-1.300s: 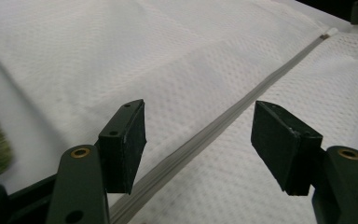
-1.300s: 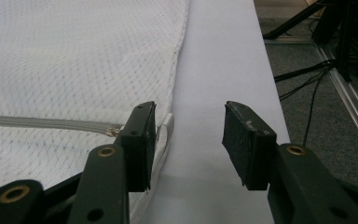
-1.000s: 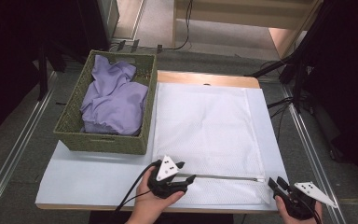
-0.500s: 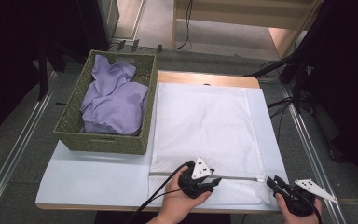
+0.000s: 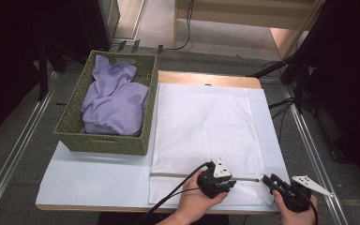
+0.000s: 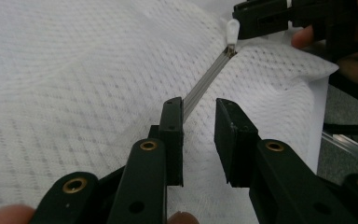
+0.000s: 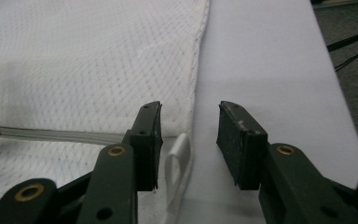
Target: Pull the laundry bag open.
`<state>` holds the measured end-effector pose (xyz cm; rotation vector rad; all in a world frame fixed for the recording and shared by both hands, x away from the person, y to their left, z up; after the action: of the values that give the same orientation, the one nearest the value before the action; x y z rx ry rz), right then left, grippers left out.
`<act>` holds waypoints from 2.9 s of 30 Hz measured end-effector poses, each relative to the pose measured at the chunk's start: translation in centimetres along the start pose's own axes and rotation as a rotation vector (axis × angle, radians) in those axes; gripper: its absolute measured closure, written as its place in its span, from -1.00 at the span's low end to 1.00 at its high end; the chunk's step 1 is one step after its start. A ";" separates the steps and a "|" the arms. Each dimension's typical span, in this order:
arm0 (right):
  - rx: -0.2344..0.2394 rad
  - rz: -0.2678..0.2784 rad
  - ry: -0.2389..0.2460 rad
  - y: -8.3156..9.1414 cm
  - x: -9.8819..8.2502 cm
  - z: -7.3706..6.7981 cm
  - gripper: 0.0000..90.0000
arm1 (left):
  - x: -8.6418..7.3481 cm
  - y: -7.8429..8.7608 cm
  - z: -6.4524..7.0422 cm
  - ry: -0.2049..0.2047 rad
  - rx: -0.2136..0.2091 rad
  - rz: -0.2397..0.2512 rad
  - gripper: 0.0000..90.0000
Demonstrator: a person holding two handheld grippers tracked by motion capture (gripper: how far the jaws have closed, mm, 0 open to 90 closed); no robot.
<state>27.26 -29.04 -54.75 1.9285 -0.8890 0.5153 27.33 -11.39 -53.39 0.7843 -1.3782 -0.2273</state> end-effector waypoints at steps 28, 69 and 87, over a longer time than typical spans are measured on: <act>0.204 0.010 -0.023 1.3 0.3 -3.8 0.98 | 0.2 -0.7 0.9 -0.012 -0.035 -0.041 0.39; 0.255 0.041 0.079 2.4 0.4 -5.9 0.98 | 3.1 -3.4 0.9 0.189 -0.253 -0.022 0.82; 0.241 0.030 0.024 1.8 0.0 -5.5 0.71 | 3.0 -2.8 1.0 0.182 -0.277 0.016 0.94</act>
<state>25.90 -24.79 -51.03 2.1237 -0.8736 0.6884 27.89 -15.52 -52.78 0.5490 -1.1513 -0.3191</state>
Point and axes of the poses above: each handheld gripper's, and its own axes: y roughly backward along the jaws, x roughly out of its top, z roughly to its right, the point moved 9 cm from there along -y, roughly forward along the jaws, and after that the axes turned 15 degrees about -y, right-handed, at the moved point
